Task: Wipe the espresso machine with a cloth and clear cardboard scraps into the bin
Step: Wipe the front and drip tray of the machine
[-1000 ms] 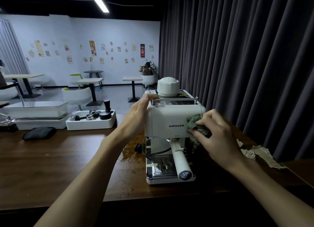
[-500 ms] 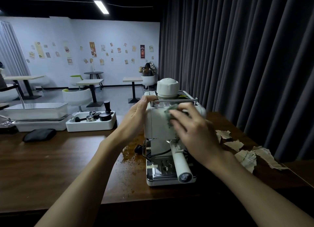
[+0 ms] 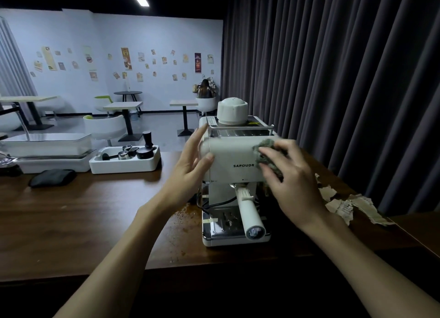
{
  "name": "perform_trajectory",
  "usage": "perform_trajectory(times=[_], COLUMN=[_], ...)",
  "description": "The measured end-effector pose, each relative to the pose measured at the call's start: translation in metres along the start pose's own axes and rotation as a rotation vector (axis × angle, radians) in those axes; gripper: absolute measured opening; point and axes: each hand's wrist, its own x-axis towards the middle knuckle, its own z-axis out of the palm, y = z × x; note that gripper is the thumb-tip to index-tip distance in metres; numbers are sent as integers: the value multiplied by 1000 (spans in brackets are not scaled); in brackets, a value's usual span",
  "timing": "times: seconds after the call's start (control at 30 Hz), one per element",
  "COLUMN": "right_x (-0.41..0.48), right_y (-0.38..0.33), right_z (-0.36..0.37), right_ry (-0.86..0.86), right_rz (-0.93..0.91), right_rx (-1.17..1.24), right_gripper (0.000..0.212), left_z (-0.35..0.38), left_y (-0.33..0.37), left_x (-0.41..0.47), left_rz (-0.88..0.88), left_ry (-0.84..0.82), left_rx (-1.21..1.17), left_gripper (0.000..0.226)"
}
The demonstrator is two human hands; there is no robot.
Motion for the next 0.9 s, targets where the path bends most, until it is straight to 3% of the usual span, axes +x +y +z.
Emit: perform_trajectory(times=[0.1, 0.2, 0.3, 0.43, 0.53, 0.63, 0.73, 0.83, 0.9], right_x=[-36, -75, -100, -116, -120, -118, -116, -120, -127], right_y=[16, 27, 34, 30, 13, -19, -37, -26, -5], right_z=[-2, 18, 46, 74, 95, 111, 118, 113, 103], right_ry=[111, 43, -182, -501, -624, -605, -590, -593, -575], right_rz=[175, 384, 570, 664, 591, 341, 227, 222, 372], right_rx=[16, 68, 136, 168, 32, 38, -29, -67, -35], right_gripper=[32, 29, 28, 25, 41, 35, 35, 32, 31], left_z=[8, 23, 35, 36, 32, 32, 31, 29, 29], left_y=[-45, -91, -111, -125, -130, -132, -133, -134, -134], left_x=[-47, -88, -103, -108, -111, -114, -115, -115, -116], left_rz=[-129, -296, -354, -281, -265, -251, -248, -275, -295], left_ry=[94, 39, -46, -36, 10, 37, 41, 41, 35], left_rx=[-15, 201, 270, 336, 358, 362, 344, 307, 291], left_gripper=[57, 59, 62, 52, 50, 50, 50, 51, 51])
